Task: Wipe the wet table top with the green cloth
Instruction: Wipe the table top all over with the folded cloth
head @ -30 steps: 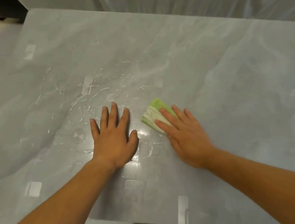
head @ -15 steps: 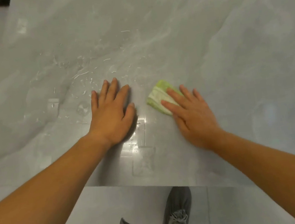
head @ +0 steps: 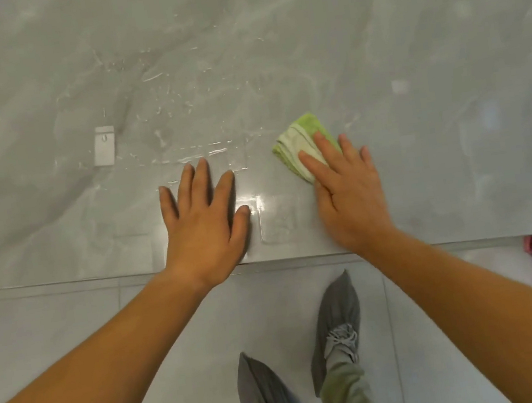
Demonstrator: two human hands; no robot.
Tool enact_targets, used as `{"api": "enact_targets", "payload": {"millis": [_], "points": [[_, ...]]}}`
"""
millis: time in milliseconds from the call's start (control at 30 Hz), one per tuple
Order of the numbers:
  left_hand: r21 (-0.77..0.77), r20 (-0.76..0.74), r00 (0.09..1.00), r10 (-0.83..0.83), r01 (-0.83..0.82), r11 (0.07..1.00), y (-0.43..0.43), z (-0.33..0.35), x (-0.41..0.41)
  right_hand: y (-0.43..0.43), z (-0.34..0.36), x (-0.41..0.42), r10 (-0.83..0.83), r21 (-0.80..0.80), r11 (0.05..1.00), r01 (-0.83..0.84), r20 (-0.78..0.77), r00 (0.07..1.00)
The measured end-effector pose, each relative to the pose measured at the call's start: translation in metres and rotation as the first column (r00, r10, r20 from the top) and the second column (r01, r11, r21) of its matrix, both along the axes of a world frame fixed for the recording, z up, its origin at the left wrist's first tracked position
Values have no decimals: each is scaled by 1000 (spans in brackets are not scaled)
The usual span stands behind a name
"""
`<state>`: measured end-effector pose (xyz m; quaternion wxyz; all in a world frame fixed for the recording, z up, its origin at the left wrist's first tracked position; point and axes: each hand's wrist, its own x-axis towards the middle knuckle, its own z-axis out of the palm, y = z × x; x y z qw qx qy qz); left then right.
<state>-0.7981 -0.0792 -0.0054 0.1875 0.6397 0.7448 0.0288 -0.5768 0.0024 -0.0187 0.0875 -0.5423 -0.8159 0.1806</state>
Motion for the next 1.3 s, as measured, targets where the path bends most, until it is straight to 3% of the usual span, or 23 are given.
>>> {"api": "enact_targets", "payload": {"millis": [67,167,233,433,633,800,867,933,1000,1167,1233,1300], "points": [[-3,23,1000,-12,12,1000,-5,-1,-5,-33,-1,-22,-30,24,999,29,25,999],[27,72,997,-32,30,999,-9,-2,-17,-79,-5,-25,229,41,972,-232,60,971],[60,82,996,-47,42,997,-8,-2,-26,-75,-5,-19,312,14,950,-313,52,949],[61,-8,1000,-25,26,998,11,-7,-47,-63,-1,-66,-6,7,1000,6,78,997],[-36,-55,998,-5,3,999,22,-10,-59,-44,-1,-47,318,21,946,-323,111,941],[-38,-102,995,-15,11,999,23,-11,-59,8,2,-65,-13,13,1000,11,123,992],[-50,-108,994,-18,13,999,23,-7,-59,-14,0,-69,80,23,996,-83,131,988],[-71,-105,994,-27,20,997,27,-1,-62,-30,2,-58,276,-15,961,-277,132,952],[-99,-101,994,-52,42,994,33,7,-66,-5,5,-50,349,-51,937,-346,111,930],[-97,-130,984,-119,106,990,54,26,-72,78,7,-74,4,-58,998,2,107,994],[-53,-115,988,-102,96,994,68,29,-74,71,6,-84,-4,-17,1000,6,117,993],[-34,-89,993,-83,81,996,86,25,-74,55,5,-78,103,-12,995,-102,107,989]]}}
